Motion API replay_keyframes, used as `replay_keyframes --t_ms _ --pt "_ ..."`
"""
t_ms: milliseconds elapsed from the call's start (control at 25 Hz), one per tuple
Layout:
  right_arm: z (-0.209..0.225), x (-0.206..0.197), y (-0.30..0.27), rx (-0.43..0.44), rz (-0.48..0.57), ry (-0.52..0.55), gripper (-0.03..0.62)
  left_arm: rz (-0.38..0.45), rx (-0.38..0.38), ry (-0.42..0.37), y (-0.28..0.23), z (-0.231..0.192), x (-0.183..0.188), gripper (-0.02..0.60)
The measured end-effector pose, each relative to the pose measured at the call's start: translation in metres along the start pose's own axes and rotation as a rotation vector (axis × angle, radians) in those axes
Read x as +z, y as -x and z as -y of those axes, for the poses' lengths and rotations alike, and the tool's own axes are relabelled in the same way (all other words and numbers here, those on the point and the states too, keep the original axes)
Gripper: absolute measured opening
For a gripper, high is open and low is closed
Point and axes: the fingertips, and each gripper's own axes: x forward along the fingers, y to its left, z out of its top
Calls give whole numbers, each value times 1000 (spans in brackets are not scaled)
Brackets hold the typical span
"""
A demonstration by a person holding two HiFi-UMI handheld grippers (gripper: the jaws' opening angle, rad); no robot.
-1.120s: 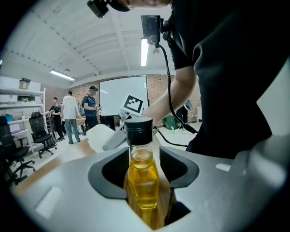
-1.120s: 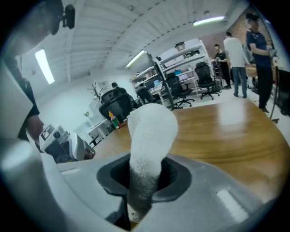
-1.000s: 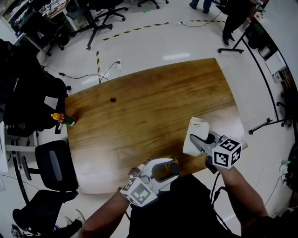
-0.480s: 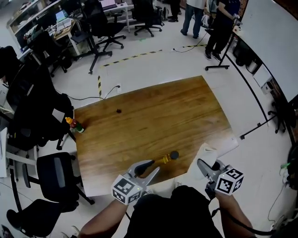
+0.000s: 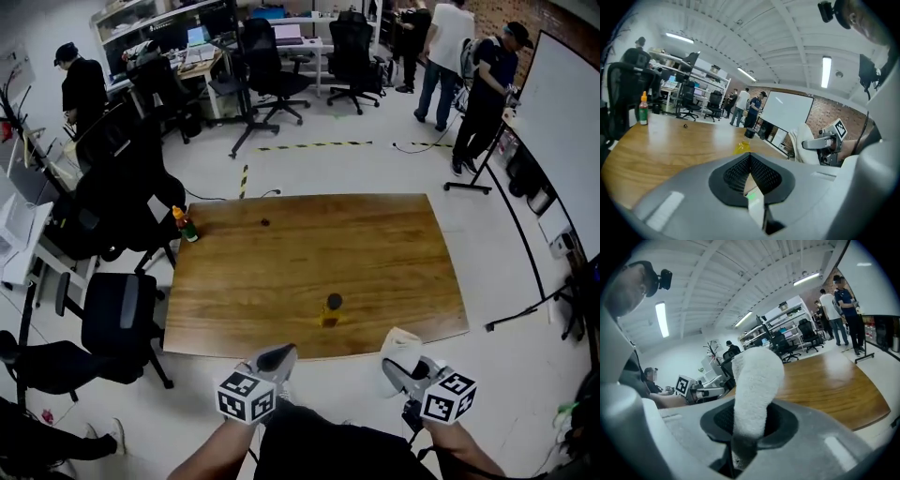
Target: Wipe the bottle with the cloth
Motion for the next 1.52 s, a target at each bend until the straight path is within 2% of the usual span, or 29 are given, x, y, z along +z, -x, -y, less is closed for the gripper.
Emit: replay_keyframes --t_ms 120,200,360,600,880,1160,1400,1520 --pt "-6 -14 31 45 -9 41 72 41 66 60 16 33 -25 17" --pt "-7 -25 51 69 -10 29 72 57 82 77 26 59 -41 17" --pt "-16 -43 77 116 -3 -1 72 68 89 60 48 100 -62 17" --pt "-41 -59 94 160 -14 28 72 42 116 41 80 118 -75 17" --pt "-50 -67 107 86 30 26 72 34 76 -5 86 116 -69 17" --pt "-100 -92 98 24 105 -46 72 38 -27 -36 120 98 -62 17" --pt "-130 -118 106 -70 121 -44 72 46 -115 -41 146 95 -72 17" --pt "-137 -126 112 -85 115 -44 72 35 -123 -51 152 98 -75 17"
